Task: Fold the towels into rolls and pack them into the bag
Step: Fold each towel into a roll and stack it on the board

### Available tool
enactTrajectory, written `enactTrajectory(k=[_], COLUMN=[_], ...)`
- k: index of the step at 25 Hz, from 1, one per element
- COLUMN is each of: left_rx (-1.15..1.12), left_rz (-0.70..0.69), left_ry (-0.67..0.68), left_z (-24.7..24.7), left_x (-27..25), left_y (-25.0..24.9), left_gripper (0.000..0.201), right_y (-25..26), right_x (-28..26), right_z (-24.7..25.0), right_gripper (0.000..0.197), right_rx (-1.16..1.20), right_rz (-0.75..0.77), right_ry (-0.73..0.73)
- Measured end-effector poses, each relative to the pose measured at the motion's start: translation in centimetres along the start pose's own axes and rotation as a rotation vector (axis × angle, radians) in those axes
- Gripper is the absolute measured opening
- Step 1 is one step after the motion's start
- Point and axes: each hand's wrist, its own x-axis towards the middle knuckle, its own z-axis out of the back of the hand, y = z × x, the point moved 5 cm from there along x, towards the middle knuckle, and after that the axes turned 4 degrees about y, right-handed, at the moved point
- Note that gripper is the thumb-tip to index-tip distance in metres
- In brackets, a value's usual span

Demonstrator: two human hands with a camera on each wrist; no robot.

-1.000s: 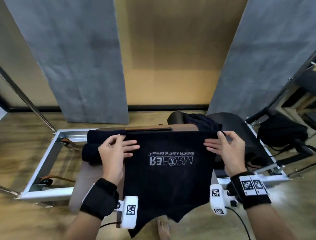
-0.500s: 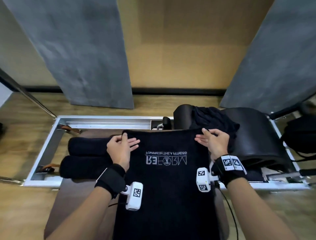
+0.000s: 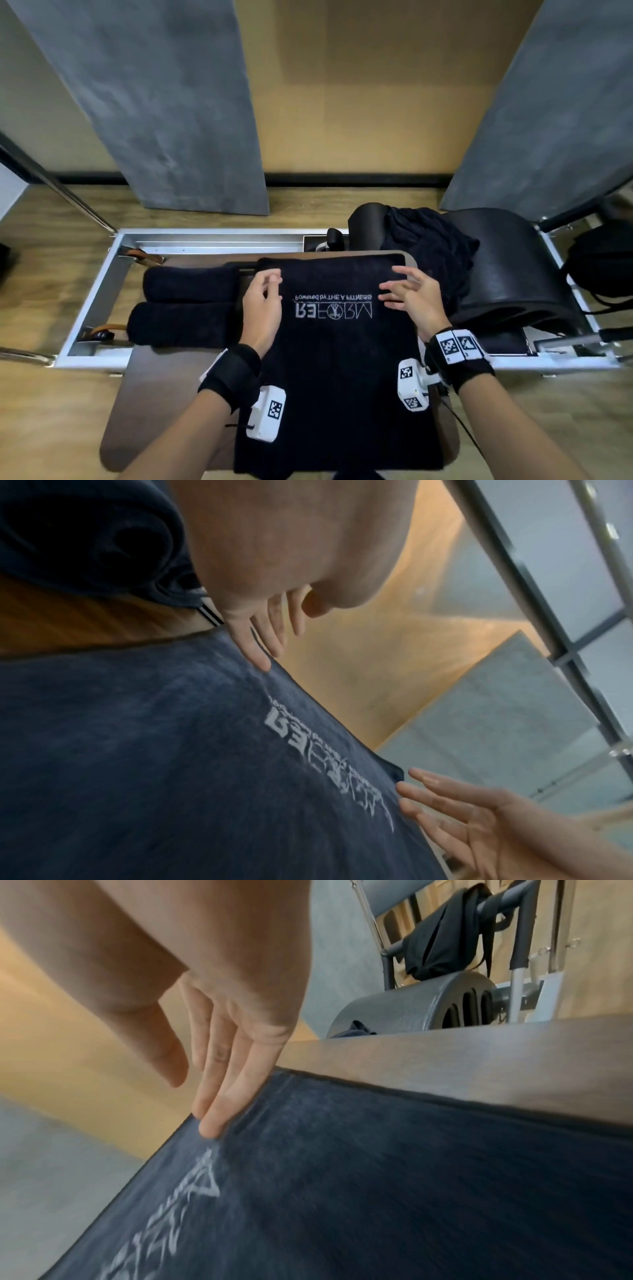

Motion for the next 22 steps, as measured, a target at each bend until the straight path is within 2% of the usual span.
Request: enactTrajectory(k=[4,7,10,14,19,22], left_rx=[0.237,0.386,0.512,0.776,0.916,0.853], left_rz=[-0.085,-0.108,-0.123,-0.115,-0.262,-0.309], left_ry=[0.116,0.164,0.170,0.300,0.333,0.323], left_z=[1.8,3.6,6.0,7.3,6.7,6.1], left_x=[-5.8,-10.1,-14.0,-17.7,-19.1,-18.5], left_y=[2.0,4.2,5.8,7.4,6.8,5.0], left_gripper=[0.015,0.021,0.022,0.018,0.014,0.014], right_y=[-3.1,-6.2,-9.0,-11.3,-11.7,-10.5], right_x=[-7.0,-11.6,-16.1,-20.5,-21.2,-20.1], right_z=[-0.7,0.1,2.8,4.8,4.4,3.9], right_gripper=[0.017,0.003,0.013,0.025,0.020,0.020], right_rx=[-0.134,-0.411,-0.702,-0.901,-0.858,-0.762], right_rz=[-0.030,-0.056,-0.100,-0.135,-0.098,-0.070], right_ry=[0.065,0.012,-0.152,-0.222,-0.263,-0.227])
